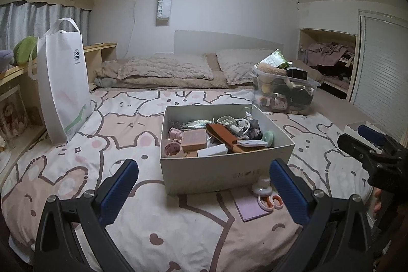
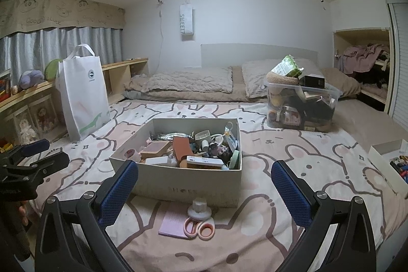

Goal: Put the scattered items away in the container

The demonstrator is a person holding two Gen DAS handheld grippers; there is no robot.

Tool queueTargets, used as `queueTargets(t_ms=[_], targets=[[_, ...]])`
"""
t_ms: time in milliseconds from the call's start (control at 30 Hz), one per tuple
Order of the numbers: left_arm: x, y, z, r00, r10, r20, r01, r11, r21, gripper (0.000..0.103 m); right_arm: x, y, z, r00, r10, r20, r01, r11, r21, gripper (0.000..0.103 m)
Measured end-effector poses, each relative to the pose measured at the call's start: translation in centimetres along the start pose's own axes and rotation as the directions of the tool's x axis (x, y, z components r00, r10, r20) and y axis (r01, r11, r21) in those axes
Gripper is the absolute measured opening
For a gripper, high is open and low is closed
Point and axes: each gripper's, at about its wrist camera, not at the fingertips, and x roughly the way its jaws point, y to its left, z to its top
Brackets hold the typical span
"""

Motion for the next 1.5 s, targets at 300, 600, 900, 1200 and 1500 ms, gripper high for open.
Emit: queueTargets(t_ms=[300, 600, 900, 1200, 1500], targets=[[0.1, -0.1, -1.0, 1.0, -0.002, -0.009, 0.002, 1.0, -0.002, 0.103, -0.4, 0.0, -1.0, 1.0, -0.007, -0.008, 0.007, 1.0, -0.005, 0.103], [0.2, -0.6, -1.4, 1.0, -0.014, -0.022, 0.014, 1.0, 0.009, 0.103, -0.6, -0.1, -1.5, 1.0, -0.018, -0.015, 0.018, 1.0, -0.007, 0.103], [0.2, -0.8, -1.4, 1.0, -0.017, -0.023, 0.018, 1.0, 0.006, 0.103, -0.4, 0.4, -1.7, 0.999, -0.023, -0.025, 0.022, 1.0, -0.019, 0.103], [0.0, -0.8, -1.3, 1.0, -0.018, -0.016, 0.018, 1.0, 0.007, 0.103, -0.5, 0.7, -1.7, 0.999, -0.026, -0.021, 0.026, 0.999, -0.019, 0.103], [0.1, -0.6, -1.3, 1.0, -0.016, -0.016, 0.017, 1.0, 0.002, 0.103, -0.5, 0.5, -1.6, 0.999, -0.025, -0.022, 0.025, 1.0, -0.012, 0.103]])
